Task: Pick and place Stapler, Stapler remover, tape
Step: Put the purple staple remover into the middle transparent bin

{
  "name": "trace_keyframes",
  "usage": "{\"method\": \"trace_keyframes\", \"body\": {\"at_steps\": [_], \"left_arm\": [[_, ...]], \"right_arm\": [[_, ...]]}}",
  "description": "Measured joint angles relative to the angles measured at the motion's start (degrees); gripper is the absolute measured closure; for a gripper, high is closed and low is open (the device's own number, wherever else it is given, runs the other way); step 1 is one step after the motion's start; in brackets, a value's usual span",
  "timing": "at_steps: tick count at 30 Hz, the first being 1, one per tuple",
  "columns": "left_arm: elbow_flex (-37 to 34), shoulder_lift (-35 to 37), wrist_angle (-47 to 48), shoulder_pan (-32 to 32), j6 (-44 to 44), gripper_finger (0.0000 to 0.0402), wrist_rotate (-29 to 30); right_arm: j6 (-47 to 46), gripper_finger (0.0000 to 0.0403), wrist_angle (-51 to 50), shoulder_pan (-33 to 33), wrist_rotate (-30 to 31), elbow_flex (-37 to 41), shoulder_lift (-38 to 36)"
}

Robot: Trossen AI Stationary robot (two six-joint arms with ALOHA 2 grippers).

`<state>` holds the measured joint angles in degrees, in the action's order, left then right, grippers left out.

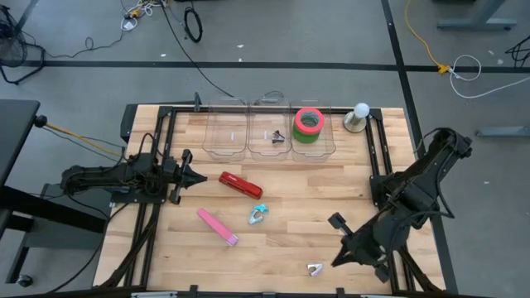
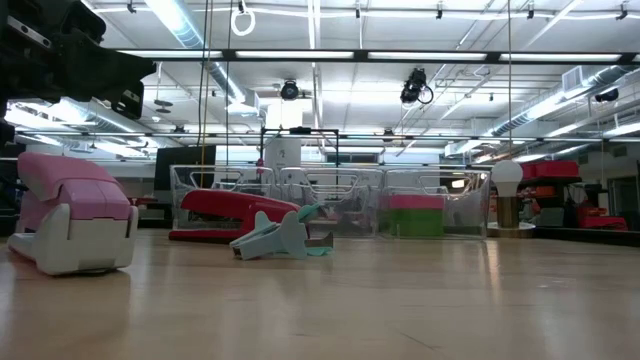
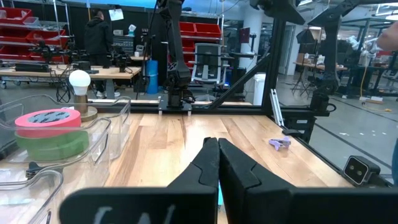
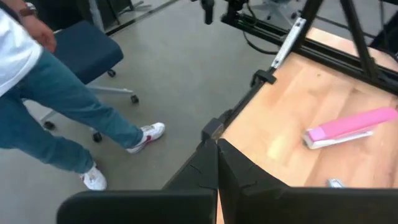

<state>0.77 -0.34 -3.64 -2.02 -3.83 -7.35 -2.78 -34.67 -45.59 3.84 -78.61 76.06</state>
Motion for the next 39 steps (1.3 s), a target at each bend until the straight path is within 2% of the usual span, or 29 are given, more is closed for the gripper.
{"method": "trace_keyframes", "body": {"at_steps": [9,21,28,39], "left_arm": [[-0.01,-0.01,0.01,0.01,0.00,0.0399,0.00],[0.01,-0.02,-0.02,0.00,0.00,0.0399,0.00],[-0.01,-0.01,-0.02,0.02,-0.01,0.0399,-0.01],[-0.01,0.00,-0.02,0.00,0.01,0.0399,-0.01]], "right_arm": [[-4.33,0.0403,11.77,-3.07,0.85,13.60,-7.35],[-7.54,0.0403,12.74,-3.08,1.71,26.09,-13.51],[-8.52,0.0403,15.26,-2.82,2.76,29.72,-12.78],[-10.30,0.0403,15.97,-1.85,2.76,29.73,-7.99]]}}
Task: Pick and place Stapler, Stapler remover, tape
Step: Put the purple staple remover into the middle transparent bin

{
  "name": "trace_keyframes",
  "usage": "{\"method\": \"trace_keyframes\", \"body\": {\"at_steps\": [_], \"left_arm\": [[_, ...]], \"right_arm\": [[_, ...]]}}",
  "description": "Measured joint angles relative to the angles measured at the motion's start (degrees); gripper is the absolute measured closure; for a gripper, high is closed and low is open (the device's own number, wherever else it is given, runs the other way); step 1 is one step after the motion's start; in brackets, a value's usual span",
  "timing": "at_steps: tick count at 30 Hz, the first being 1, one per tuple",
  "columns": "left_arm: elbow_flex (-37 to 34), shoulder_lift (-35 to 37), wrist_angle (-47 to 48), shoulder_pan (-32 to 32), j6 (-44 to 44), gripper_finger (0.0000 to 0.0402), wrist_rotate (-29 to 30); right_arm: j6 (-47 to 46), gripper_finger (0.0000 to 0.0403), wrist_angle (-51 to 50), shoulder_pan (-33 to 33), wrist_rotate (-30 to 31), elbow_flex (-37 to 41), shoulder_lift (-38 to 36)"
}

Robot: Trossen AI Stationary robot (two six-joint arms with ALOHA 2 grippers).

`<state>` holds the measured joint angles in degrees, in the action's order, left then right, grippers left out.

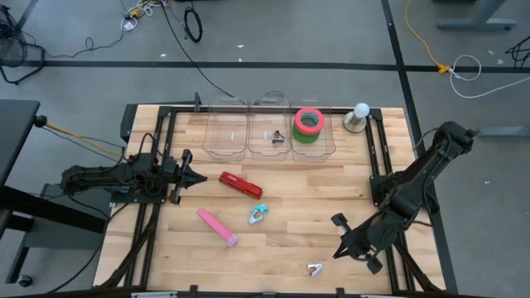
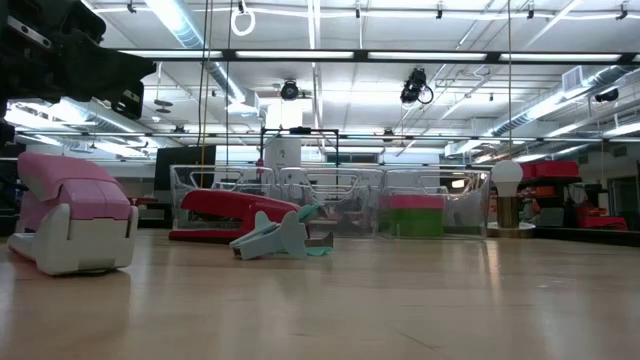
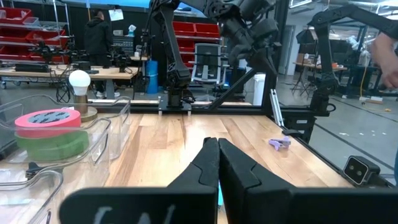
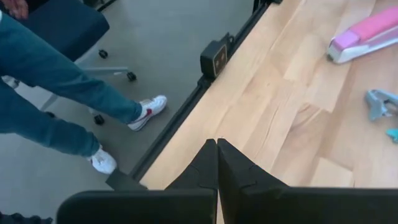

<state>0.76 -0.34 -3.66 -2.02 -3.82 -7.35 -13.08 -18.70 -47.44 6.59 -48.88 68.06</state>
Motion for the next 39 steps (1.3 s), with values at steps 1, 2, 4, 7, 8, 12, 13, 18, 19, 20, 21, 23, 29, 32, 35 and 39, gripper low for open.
{"method": "trace_keyframes", "body": {"at_steps": [1,2,4,7,8,12,13,18,19,20,21,23,29,32,35,39], "left_arm": [[0.00,0.00,0.02,0.00,-0.02,0.0399,0.02],[0.00,0.00,0.02,0.00,0.00,0.0399,0.02],[0.00,0.00,0.00,0.02,-0.01,0.0399,0.02],[0.01,-0.01,0.00,0.02,0.00,0.0399,0.01],[0.02,0.00,0.01,0.00,-0.02,0.0399,0.01],[0.00,0.00,0.02,0.02,-0.02,0.0399,0.00],[0.00,0.00,0.00,0.00,0.00,0.0399,0.00],[0.00,0.00,0.02,0.01,0.00,0.0399,0.00],[0.00,0.00,0.00,0.00,0.00,0.0399,0.00],[0.01,-0.01,0.00,0.01,-0.02,0.0399,0.01],[0.02,0.00,0.02,0.00,0.00,0.0399,0.00],[0.01,0.00,0.00,0.02,0.00,0.0399,0.00],[0.00,0.00,0.00,0.02,0.00,0.0399,0.00],[0.00,0.00,0.02,0.00,-0.02,0.0399,0.00],[0.00,0.00,0.00,0.00,-0.01,0.0399,0.00],[0.02,0.00,0.00,0.02,-0.02,0.0399,0.00]], "right_arm": [[0.00,0.0403,0.08,0.00,0.00,0.00,0.58],[0.02,0.0403,0.17,0.00,0.00,-0.01,1.21],[0.02,0.0403,0.16,0.00,-0.01,-0.02,2.54],[0.02,0.0403,0.22,0.00,-0.16,-0.02,4.57],[0.02,0.0403,0.24,0.00,-0.44,-0.02,5.20],[0.00,0.0403,0.23,0.00,-1.55,-0.05,7.59],[-0.13,0.0403,0.15,0.00,-1.71,-0.16,8.17],[-0.11,0.0403,-2.53,-0.05,-2.18,-3.84,10.94],[-0.04,0.0403,-3.51,-0.05,-2.17,-5.01,11.58],[0.00,0.0403,-4.48,-0.04,-2.13,-6.17,12.26],[0.02,0.0403,-5.68,-0.04,-2.15,-7.35,12.94],[0.04,0.0403,-7.98,-0.07,-2.12,-9.53,14.37],[0.02,0.0403,-11.81,-0.85,-1.49,-14.02,18.88],[-0.87,0.0403,-11.92,-1.31,-1.51,-15.24,21.17],[-1.40,0.0403,-11.96,-1.73,-1.49,-16.23,23.41],[-1.47,0.0403,-11.95,-1.84,-1.97,-17.72,26.66]]}}
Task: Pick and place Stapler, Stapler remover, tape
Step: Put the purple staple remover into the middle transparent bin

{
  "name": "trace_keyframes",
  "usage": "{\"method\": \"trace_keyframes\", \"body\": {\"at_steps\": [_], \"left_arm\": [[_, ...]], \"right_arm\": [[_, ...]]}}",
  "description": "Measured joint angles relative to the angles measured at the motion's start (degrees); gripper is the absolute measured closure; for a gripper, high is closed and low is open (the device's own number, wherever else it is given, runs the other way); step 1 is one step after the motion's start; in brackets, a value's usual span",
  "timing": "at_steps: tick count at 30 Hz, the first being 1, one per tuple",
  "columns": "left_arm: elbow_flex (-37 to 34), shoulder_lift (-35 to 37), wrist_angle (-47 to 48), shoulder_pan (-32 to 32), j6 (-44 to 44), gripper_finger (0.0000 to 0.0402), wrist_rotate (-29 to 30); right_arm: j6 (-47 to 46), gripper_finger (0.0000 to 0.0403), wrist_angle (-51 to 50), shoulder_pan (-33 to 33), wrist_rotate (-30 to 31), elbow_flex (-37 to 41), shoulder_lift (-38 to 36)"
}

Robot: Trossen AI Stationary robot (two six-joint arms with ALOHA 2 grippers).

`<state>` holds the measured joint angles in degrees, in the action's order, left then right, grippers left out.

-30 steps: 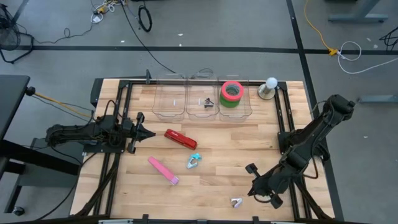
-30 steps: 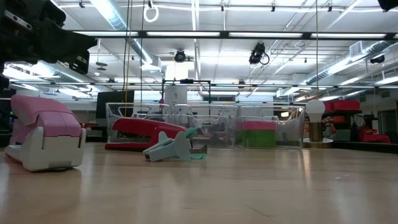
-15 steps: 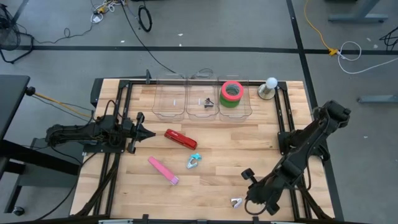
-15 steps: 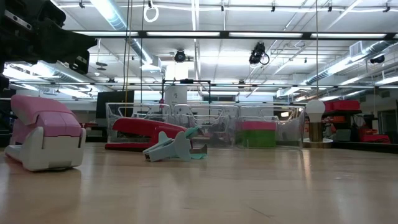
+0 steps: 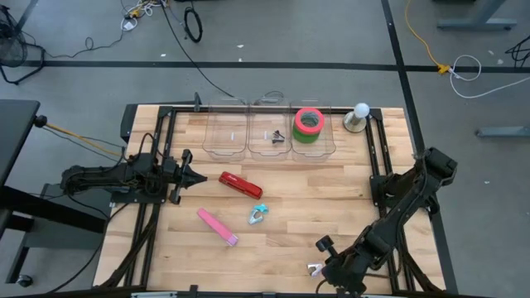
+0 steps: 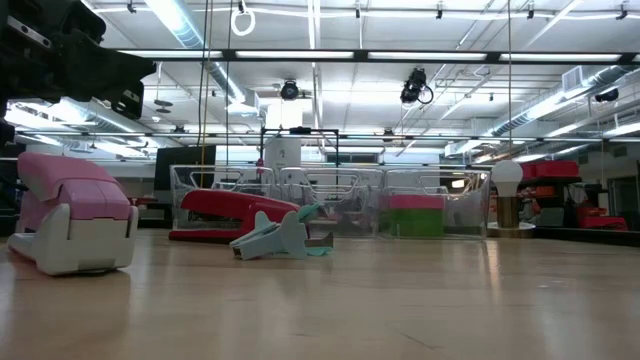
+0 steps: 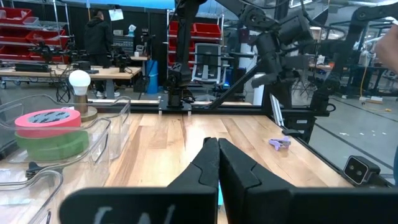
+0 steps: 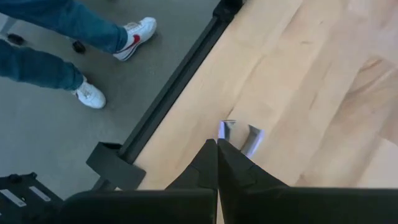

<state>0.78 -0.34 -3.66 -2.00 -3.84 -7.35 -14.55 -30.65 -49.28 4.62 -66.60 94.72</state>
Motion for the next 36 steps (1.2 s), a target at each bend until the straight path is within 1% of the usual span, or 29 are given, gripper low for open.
{"method": "trace_keyframes", "body": {"at_steps": [11,27,36], "left_arm": [[-0.02,0.00,-0.01,-0.02,0.02,0.0399,0.00],[-0.02,0.00,0.00,-0.02,0.02,0.0399,0.00],[-0.02,0.00,0.00,-0.02,0.02,0.0399,0.00]], "right_arm": [[0.02,0.0403,0.02,0.15,0.50,-1.17,6.97],[1.78,0.0403,4.01,0.52,0.94,-1.17,11.25],[1.59,0.0373,6.06,0.52,0.96,-1.17,11.45]]}}
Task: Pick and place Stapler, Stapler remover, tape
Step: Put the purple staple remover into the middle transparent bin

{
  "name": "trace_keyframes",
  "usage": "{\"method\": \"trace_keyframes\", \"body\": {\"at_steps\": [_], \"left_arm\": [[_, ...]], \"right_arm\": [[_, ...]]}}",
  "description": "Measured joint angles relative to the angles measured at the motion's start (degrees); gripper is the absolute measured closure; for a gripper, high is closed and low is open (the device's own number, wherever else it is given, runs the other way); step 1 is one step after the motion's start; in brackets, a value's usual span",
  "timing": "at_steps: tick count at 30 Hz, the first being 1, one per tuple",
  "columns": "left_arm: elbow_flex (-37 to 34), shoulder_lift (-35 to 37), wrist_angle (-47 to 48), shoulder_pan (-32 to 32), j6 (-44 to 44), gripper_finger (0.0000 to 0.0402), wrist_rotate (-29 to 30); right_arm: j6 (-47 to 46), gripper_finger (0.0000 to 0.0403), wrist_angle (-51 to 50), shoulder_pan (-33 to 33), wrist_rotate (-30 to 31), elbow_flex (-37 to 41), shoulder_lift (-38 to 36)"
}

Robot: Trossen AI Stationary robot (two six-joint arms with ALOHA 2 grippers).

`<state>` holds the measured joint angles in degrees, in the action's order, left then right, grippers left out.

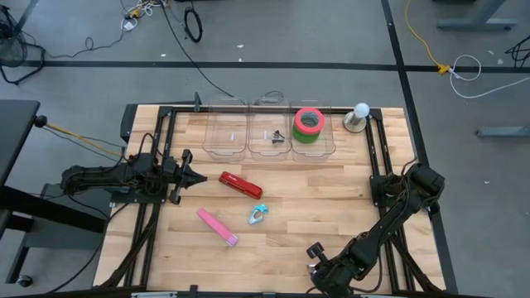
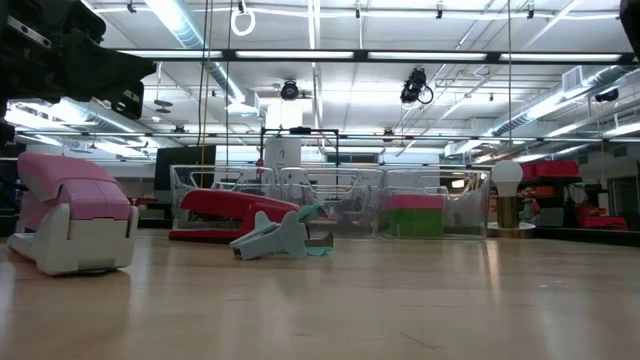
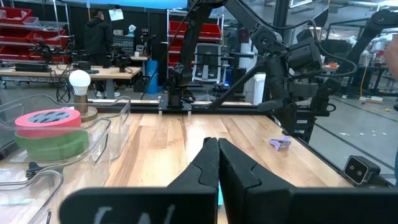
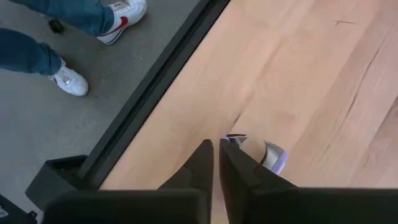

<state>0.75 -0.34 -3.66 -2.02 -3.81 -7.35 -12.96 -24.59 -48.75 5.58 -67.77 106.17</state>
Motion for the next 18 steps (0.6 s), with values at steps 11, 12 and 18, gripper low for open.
{"method": "trace_keyframes", "body": {"at_steps": [11,12,18], "left_arm": [[0.00,0.00,0.01,0.00,0.00,0.0399,0.00],[0.02,0.00,0.00,0.01,0.00,0.0399,0.00],[0.00,-0.02,0.01,0.00,-0.01,0.0399,0.00]], "right_arm": [[-0.02,0.0264,-0.42,0.00,3.41,1.24,0.00],[-0.03,0.0254,-0.40,0.02,3.30,1.44,0.00],[0.12,0.0218,0.30,-0.20,2.56,1.95,0.00]]}}
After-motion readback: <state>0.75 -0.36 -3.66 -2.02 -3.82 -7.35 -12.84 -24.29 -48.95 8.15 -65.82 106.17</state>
